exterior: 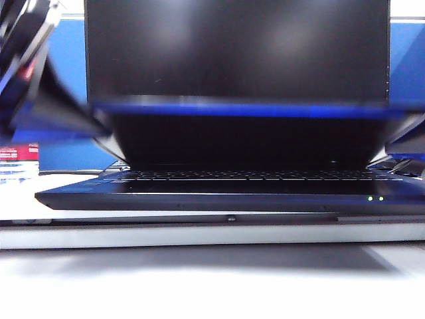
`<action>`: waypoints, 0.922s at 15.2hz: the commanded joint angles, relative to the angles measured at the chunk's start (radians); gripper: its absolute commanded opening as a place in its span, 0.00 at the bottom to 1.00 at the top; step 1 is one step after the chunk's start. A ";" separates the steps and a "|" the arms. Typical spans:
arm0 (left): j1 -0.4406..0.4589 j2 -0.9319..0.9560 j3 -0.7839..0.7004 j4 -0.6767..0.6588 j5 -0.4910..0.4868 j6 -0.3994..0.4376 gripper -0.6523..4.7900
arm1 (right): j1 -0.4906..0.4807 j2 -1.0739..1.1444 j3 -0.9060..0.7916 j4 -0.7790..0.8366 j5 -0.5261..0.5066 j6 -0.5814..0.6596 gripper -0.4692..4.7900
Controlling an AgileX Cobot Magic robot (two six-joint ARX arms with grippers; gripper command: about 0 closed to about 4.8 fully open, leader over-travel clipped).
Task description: Open the lid of the black laptop.
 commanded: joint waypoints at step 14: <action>0.008 -0.005 0.082 0.106 -0.069 0.096 0.16 | -0.063 0.003 0.107 0.095 0.019 -0.109 0.08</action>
